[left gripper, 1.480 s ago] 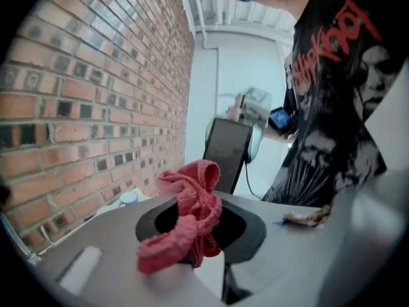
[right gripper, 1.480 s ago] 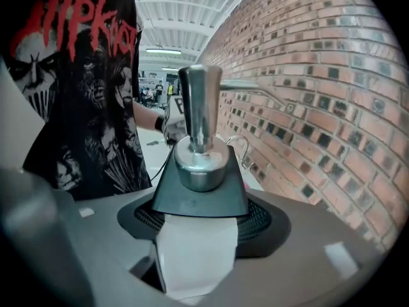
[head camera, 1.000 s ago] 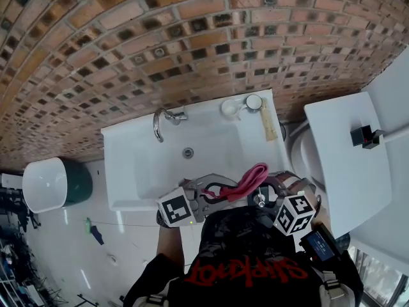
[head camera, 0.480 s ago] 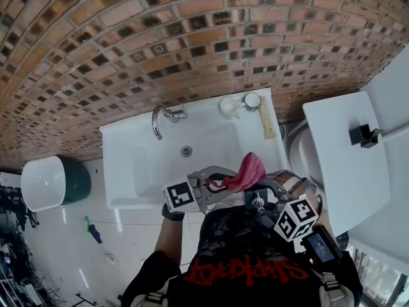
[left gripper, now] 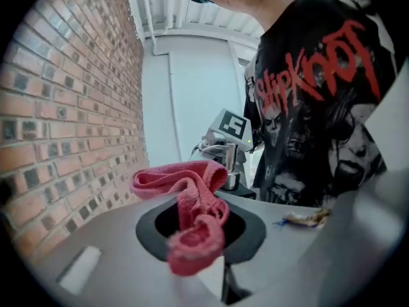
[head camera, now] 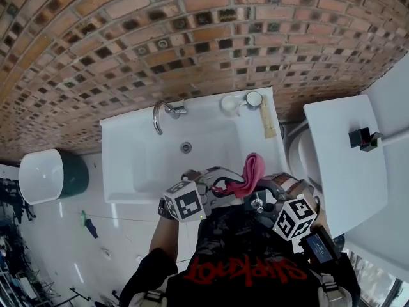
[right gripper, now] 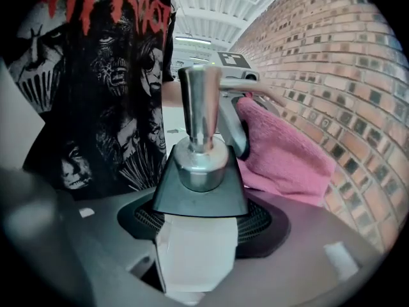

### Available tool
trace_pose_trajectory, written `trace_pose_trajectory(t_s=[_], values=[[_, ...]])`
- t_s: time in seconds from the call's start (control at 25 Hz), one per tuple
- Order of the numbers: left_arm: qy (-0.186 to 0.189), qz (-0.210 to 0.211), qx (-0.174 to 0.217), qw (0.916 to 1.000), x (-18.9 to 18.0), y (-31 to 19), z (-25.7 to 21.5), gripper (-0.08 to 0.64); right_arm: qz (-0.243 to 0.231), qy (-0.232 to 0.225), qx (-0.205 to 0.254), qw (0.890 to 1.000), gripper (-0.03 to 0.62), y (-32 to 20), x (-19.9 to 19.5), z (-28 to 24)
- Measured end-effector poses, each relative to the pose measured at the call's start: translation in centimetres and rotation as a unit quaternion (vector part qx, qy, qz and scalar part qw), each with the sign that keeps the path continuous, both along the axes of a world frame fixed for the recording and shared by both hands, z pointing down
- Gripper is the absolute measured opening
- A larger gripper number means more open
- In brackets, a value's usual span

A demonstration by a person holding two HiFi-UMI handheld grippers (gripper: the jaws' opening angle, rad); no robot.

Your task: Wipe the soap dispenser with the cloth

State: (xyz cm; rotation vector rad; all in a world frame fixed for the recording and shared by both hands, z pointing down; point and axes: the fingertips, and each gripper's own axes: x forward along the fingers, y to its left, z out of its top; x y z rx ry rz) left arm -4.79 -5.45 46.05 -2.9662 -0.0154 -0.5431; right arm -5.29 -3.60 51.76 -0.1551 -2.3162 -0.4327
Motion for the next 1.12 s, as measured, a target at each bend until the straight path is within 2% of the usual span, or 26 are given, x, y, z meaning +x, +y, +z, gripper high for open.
trace_pose_trajectory(t_s=[0.16, 0.28, 0.48, 0.64, 0.68, 0.76, 0.88, 0.96, 1.04, 1.12], values=[[0.024, 0.050, -0.073, 0.9958, -0.7, 1.4, -0.4, 0.049, -0.010, 0.004, 0.008, 1.000, 0.304, 0.5, 0.3, -0.1], [0.012, 0.062, -0.096, 0.9933, -0.7, 1.6, 0.1, 0.049, -0.023, 0.016, 0.016, 0.999, 0.304, 1.0, 0.4, -0.2], [-0.023, 0.052, -0.104, 0.9929, -0.6, 1.0, 2.3, 0.049, -0.019, 0.006, 0.013, 1.000, 0.304, 1.1, 0.5, -1.3], [-0.125, 0.017, -0.069, 0.9896, -1.1, 0.0, 6.7, 0.049, -0.013, -0.020, 0.004, 1.000, 0.304, 1.4, 0.4, -3.1], [-0.130, 0.008, -0.065, 0.9894, -1.2, -0.3, 7.3, 0.049, -0.009, -0.024, 0.004, 1.000, 0.304, 1.3, 0.5, -3.4], [-0.100, -0.013, -0.071, 0.9923, -1.2, -1.0, 7.5, 0.049, 0.004, -0.037, 0.001, 0.999, 0.304, 1.0, 0.7, -4.0], [-0.056, -0.067, -0.073, 0.9935, -1.8, -2.4, 7.6, 0.049, 0.073, -0.097, -0.042, 0.992, 0.304, -1.0, 1.1, -5.9], [-0.056, -0.098, -0.047, 0.9925, -2.1, -2.4, 7.1, 0.049, 0.144, -0.150, -0.073, 0.975, 0.304, -3.5, 1.6, -7.3], [-0.051, -0.100, -0.029, 0.9932, -1.7, -1.3, 5.5, 0.048, 0.209, -0.179, -0.067, 0.959, 0.304, -6.3, 2.7, -7.5], [-0.031, -0.076, -0.029, 0.9962, -0.8, 0.3, 3.6, 0.048, 0.268, -0.159, -0.044, 0.949, 0.304, -8.5, 4.2, -6.7]])
